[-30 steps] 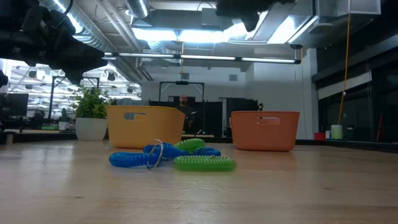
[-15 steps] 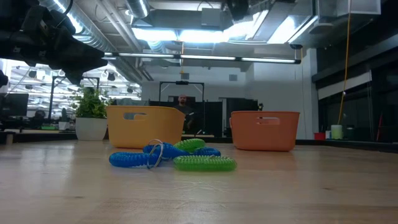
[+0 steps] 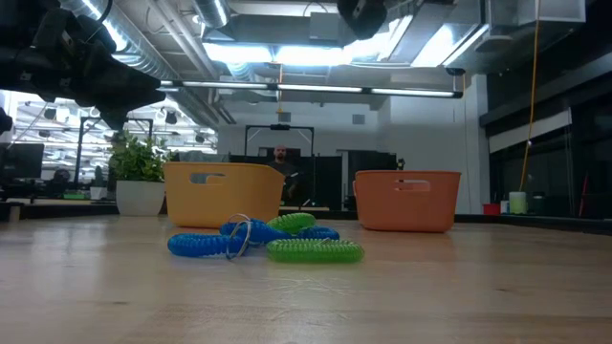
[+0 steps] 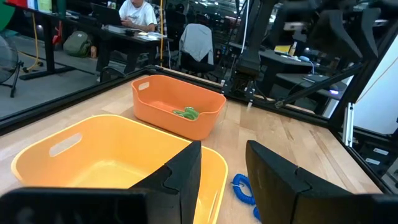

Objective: Sort spring keychains
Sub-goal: Put the green spring keychain into the orange bin

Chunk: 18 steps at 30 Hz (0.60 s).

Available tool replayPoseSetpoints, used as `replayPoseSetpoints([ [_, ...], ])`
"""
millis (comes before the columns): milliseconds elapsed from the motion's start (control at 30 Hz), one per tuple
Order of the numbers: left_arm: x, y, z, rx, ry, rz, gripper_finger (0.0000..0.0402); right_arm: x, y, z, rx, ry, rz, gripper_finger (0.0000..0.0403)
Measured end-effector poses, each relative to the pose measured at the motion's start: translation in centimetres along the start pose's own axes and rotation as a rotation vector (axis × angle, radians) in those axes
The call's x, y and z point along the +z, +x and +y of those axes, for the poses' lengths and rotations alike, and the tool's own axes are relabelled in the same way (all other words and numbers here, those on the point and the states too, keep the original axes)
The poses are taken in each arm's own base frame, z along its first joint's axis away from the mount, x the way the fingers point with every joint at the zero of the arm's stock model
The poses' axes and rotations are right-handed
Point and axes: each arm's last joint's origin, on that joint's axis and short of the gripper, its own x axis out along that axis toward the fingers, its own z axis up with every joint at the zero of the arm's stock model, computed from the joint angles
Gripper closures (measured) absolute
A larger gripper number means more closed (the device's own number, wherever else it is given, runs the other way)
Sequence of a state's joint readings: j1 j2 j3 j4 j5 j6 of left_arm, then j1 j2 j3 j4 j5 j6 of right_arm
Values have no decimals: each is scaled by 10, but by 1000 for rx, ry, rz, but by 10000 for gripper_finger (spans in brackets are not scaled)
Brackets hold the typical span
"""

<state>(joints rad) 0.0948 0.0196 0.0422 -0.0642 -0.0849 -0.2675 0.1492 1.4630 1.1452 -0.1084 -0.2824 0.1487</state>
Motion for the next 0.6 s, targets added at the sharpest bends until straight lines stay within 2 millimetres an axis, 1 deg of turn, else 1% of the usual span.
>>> replayPoseSetpoints([
  [100, 0, 0, 0, 0, 0, 0, 279, -5, 7, -1, -14, 102, 30, 306],
  [233, 0, 0, 0, 0, 0, 0, 279, -18, 18, -5, -130, 271, 94, 310],
  [333, 0, 0, 0, 0, 0, 0, 279, -30, 29, -10, -133, 320, 164, 323],
  [467, 0, 0, 0, 0, 0, 0, 279, -40, 37, -21, -102, 376, 238, 340],
  [600, 0, 0, 0, 0, 0, 0, 279, -49, 43, -30, -122, 434, 284, 356],
])
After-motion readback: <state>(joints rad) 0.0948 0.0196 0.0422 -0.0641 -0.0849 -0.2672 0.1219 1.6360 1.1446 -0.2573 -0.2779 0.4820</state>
